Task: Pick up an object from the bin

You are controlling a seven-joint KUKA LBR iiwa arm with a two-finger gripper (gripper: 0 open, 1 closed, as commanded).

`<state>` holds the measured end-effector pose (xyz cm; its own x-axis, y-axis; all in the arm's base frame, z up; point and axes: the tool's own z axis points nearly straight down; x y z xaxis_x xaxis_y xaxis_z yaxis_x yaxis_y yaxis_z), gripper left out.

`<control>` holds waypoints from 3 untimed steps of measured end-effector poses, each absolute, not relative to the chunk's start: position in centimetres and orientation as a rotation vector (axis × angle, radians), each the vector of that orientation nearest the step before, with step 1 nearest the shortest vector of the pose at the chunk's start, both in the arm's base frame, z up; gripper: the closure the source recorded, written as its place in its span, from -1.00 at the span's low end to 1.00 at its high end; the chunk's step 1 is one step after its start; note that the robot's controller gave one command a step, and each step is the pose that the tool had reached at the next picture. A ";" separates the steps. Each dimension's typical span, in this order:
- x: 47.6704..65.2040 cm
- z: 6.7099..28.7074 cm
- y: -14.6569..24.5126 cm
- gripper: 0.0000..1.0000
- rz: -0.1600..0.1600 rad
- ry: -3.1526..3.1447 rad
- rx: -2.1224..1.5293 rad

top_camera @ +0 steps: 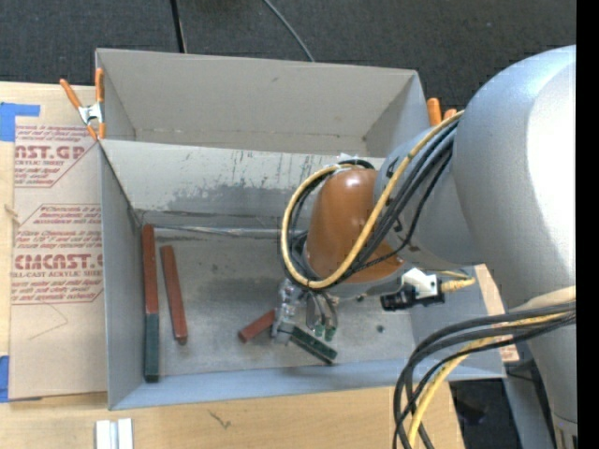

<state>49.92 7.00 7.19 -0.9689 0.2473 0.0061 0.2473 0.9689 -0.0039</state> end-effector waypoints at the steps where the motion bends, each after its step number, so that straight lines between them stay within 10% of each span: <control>1: 49.2 7.0 7.3 -1.00 0.000 -3.142 0.013; 2: 48.3 7.2 7.4 1.00 -0.003 -3.150 0.073; 3: 48.3 7.1 7.4 -1.00 -0.003 -3.152 0.071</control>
Offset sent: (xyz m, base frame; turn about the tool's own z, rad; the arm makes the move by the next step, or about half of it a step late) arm 0.0000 0.0000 0.0000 0.0000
